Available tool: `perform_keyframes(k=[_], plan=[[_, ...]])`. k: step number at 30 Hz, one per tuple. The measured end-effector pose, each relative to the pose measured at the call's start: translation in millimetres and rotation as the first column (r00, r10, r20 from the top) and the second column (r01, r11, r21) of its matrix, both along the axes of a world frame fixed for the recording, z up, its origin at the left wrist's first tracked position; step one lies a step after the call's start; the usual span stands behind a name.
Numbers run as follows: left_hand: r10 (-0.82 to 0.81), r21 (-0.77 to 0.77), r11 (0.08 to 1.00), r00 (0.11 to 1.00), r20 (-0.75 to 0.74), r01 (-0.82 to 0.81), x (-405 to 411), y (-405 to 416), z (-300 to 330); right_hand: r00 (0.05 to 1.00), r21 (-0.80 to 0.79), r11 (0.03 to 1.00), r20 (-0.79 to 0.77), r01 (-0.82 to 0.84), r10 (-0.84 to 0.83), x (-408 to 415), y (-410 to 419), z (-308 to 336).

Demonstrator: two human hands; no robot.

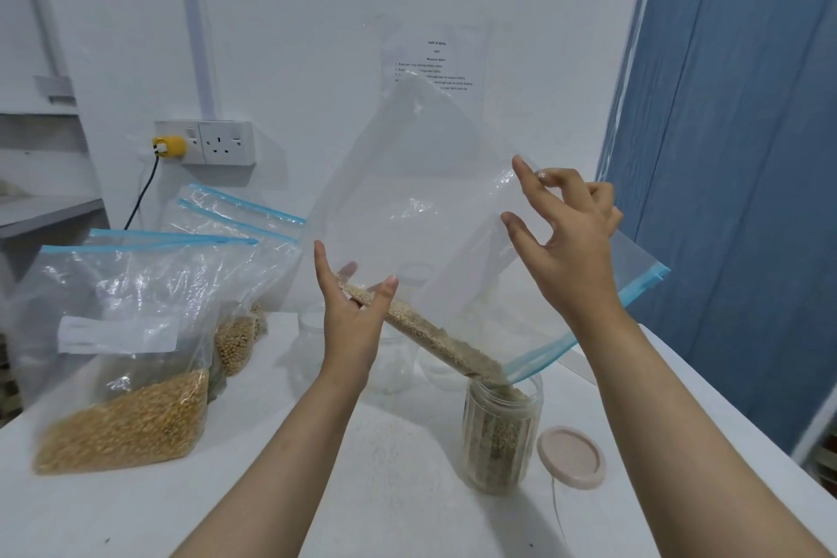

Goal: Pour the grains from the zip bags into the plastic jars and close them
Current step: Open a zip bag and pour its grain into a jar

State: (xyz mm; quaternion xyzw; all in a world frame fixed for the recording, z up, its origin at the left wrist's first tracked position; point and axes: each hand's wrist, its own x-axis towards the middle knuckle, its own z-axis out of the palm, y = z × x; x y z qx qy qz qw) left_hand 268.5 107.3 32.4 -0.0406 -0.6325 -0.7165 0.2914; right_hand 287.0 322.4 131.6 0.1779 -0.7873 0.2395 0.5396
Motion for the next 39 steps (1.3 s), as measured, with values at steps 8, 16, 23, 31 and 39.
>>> perform_keyframes(k=[8, 16, 23, 31, 39], plan=[[-0.018, -0.025, 1.0, 1.0, -0.001, 0.018, 2, 1, 3, 1.0, -0.009, 1.0, 0.01, -0.01, 0.011, 1, -1, 0], [-0.027, -0.029, 0.999, 1.0, -0.003, 0.027, 4, 1, 6, 1.0, -0.024, 1.0, 0.006, -0.008, 0.008, 3, 0, 1], [-0.035, -0.037, 0.999, 0.999, -0.009, 0.034, 7, 2, 10, 1.0, -0.031, 1.0, 0.009, -0.002, 0.003, 3, 0, 2], [-0.036, -0.028, 0.999, 0.999, -0.017, 0.035, 8, 2, 12, 1.0, -0.04, 0.999, 0.007, -0.007, 0.007, 5, 0, 2], [-0.032, -0.029, 0.999, 0.999, -0.014, 0.032, 8, 3, 12, 0.999, -0.059, 0.998, 0.025, -0.018, 0.019, 6, 1, 2]])
